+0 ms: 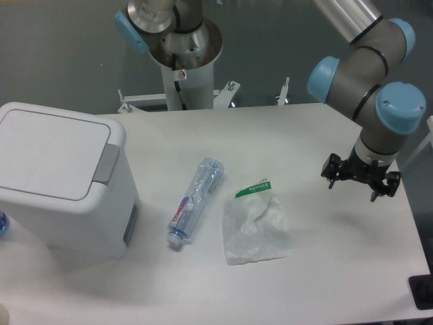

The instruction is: Open the trash can

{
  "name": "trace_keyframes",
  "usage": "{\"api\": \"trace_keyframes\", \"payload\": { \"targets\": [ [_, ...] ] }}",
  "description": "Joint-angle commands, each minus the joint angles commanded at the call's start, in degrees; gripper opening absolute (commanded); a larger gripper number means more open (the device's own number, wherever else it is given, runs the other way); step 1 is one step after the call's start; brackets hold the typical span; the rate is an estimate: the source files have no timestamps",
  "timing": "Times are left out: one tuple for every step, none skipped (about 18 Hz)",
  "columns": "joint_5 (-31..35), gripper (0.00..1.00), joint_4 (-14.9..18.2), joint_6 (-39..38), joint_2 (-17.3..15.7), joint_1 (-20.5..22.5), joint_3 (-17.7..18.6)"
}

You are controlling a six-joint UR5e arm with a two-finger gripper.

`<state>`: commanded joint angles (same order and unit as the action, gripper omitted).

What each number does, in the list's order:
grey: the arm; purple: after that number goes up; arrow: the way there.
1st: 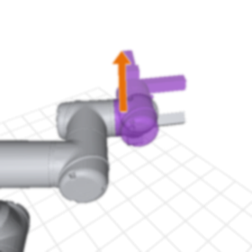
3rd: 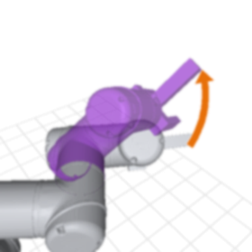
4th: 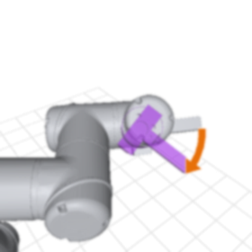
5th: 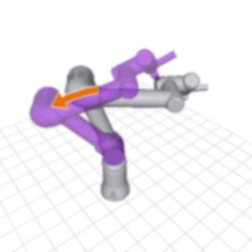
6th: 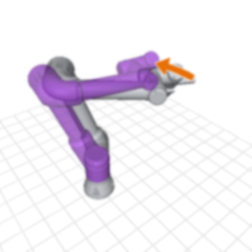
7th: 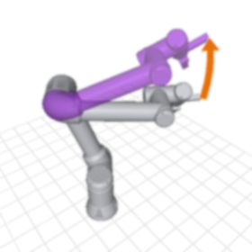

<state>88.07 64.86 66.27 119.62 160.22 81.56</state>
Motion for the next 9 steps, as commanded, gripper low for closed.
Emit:
{"api": "trace_keyframes", "payload": {
  "targets": [
    [0.09,1.00,0.09,-0.17,0.00,0.00,0.00],
    [0.09,1.00,0.09,-0.44,-0.17,0.00,0.00],
    [0.00,1.00,0.17,-0.53,-0.26,-0.17,0.09],
    [0.00,1.00,0.18,-0.62,-0.44,-0.35,0.26],
    [0.17,1.00,0.18,-0.88,-0.44,-0.79,0.26],
    [0.18,1.00,0.18,-2.01,-0.44,-1.66,0.26],
    [0.26,1.00,0.18,-4.02,-0.44,-2.37,0.26],
    [0.26,1.00,0.18,-6.04,-0.61,-3.07,0.26],
    [0.35,1.00,0.26,-7.72,-0.79,-3.69,0.09]
  ]
}}
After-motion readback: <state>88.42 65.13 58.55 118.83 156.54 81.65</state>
